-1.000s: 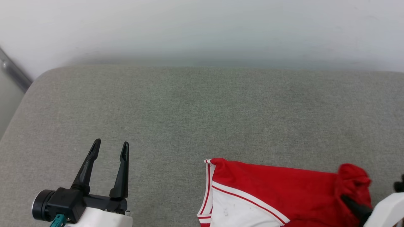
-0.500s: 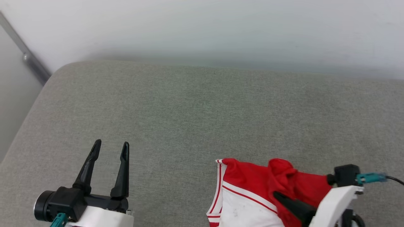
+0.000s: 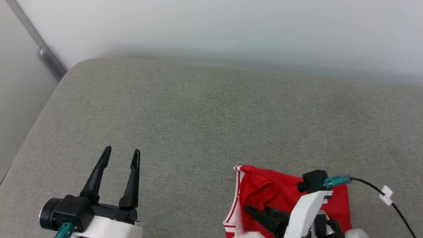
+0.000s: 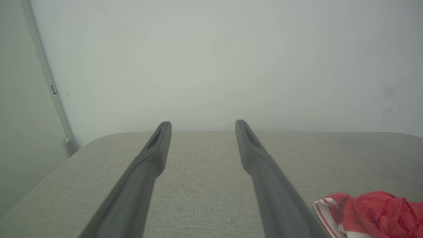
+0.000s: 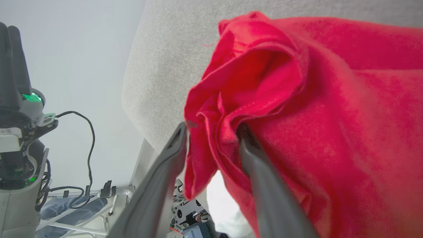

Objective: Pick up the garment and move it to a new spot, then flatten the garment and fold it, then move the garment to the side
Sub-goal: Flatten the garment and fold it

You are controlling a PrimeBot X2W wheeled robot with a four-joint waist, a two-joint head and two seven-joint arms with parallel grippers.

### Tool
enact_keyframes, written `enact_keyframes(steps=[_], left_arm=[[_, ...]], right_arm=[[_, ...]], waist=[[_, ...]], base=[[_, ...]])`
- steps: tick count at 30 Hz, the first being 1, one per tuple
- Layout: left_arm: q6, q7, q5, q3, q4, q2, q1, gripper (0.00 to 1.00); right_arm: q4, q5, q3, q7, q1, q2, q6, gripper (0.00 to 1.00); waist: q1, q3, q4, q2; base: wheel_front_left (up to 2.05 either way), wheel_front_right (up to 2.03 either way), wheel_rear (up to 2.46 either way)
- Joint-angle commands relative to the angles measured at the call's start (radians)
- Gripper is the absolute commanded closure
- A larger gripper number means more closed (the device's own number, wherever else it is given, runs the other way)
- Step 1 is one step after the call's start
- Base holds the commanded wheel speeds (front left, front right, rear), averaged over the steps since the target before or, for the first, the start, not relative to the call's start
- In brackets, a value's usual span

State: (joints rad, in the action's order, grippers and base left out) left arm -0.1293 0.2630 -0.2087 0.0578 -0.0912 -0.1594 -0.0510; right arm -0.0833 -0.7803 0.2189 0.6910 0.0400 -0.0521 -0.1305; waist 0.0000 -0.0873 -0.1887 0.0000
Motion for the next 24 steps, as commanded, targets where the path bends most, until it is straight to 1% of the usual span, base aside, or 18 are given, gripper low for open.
enact_keyframes(steps=[1,4,7,10,13,15,17,20,21,24], left_arm=[[-0.002,0.002,-0.008,-0.003,0.001,-0.007,0.012,0.00],[-0.002,0.002,-0.009,-0.006,-0.002,-0.005,0.016,0.00],[-0.002,0.002,-0.005,-0.004,-0.001,0.000,0.009,0.00],[-0.002,0.002,-0.003,-0.004,0.000,0.003,0.005,0.00],[-0.002,0.002,-0.003,-0.007,-0.003,0.006,0.006,0.00],[-0.002,0.002,-0.003,-0.007,-0.004,0.007,0.006,0.00],[-0.002,0.002,-0.003,-0.009,-0.006,0.008,0.010,0.00],[-0.002,0.002,-0.003,-0.011,-0.007,0.011,0.011,0.00],[-0.002,0.002,-0.002,-0.010,-0.008,0.014,0.007,0.00],[-0.002,0.002,-0.003,-0.008,-0.009,0.019,0.004,0.00]], right_arm=[[-0.002,-0.002,0.022,-0.009,0.015,0.003,0.000,0.00],[0.003,-0.027,0.063,-0.027,0.025,0.002,0.000,0.00],[0.009,-0.009,0.073,-0.039,0.043,0.002,0.000,0.00],[0.023,0.047,0.044,-0.051,0.069,0.002,0.000,0.00],[0.047,0.138,-0.012,-0.076,0.107,0.002,0.000,0.00],[0.070,0.207,-0.043,-0.110,0.135,-0.028,0.000,0.00],[0.088,0.279,-0.066,-0.156,0.155,-0.078,0.000,0.00],[0.101,0.339,-0.115,-0.239,0.171,-0.135,0.000,0.00],[0.115,0.384,-0.178,-0.315,0.163,-0.189,0.000,0.00],[0.134,0.429,-0.224,-0.401,0.127,-0.238,0.000,0.00]], waist=[[0.0000,-0.003,-0.001,0.0000],[0.0000,-0.004,0.001,0.0000],[0.0000,0.000,0.011,0.0000],[0.0000,0.004,0.025,0.0000],[0.0000,0.010,0.042,0.0000],[0.0000,0.012,0.055,0.0000],[0.0000,0.014,0.067,0.0000],[0.0000,0.018,0.085,0.0000],[0.0000,0.021,0.100,0.0000],[0.0000,0.021,0.111,0.0000]], base=[[0.00,0.00,0.00],[0.00,0.00,0.00],[0.00,0.00,0.00],[0.00,0.00,0.00],[0.00,0.00,0.00],[0.00,0.00,0.00],[0.00,0.00,0.00],[0.00,0.00,0.00],[0.00,0.00,0.00],[0.00,0.00,0.00]])
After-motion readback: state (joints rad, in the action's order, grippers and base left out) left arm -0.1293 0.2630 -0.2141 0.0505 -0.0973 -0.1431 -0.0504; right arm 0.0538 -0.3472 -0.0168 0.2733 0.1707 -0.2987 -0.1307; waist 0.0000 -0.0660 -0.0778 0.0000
